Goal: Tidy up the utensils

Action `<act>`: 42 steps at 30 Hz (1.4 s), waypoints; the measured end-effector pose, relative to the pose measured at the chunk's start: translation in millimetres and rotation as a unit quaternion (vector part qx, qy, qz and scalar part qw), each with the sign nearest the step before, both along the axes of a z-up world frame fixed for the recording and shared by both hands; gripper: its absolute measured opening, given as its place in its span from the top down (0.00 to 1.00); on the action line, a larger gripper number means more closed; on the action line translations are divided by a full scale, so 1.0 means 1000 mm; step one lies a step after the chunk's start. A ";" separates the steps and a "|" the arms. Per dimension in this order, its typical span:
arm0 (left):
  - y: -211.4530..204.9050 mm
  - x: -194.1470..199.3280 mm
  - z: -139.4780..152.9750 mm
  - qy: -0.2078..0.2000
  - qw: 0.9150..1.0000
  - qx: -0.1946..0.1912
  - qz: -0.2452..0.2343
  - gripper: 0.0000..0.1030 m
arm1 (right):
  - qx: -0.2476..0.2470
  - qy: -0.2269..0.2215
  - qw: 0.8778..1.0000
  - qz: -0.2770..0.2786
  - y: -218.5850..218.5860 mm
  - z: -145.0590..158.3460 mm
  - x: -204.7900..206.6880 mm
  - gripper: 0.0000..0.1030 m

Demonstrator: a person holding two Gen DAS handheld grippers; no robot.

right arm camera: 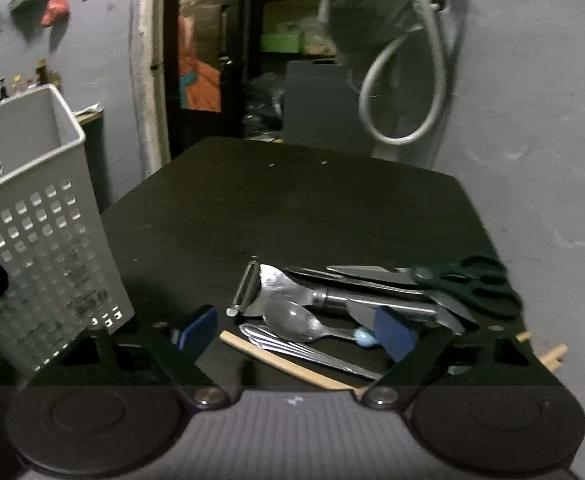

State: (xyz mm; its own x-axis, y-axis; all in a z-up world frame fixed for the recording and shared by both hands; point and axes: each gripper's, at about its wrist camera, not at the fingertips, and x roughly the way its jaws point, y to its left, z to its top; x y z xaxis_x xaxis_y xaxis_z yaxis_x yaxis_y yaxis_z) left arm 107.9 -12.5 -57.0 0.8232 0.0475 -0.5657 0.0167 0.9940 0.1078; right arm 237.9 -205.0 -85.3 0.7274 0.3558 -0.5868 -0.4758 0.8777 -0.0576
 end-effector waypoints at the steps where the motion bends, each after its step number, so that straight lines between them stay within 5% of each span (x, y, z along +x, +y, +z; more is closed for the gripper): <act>1: 0.001 0.000 0.000 0.000 1.000 0.000 0.001 0.22 | -0.003 0.003 1.000 0.007 0.002 -0.002 0.003 0.18; 12: -0.003 -0.001 0.001 0.002 1.000 0.002 0.009 0.22 | 0.002 0.047 0.998 0.034 -0.002 -0.021 0.031 0.44; 29: -0.003 -0.002 0.002 0.003 1.000 0.004 0.016 0.22 | 0.033 0.073 0.995 0.067 -0.024 -0.024 0.054 0.52; 42: -0.003 -0.001 0.002 0.003 1.000 0.004 0.017 0.22 | 0.009 0.092 0.989 0.114 -0.032 -0.014 0.060 0.43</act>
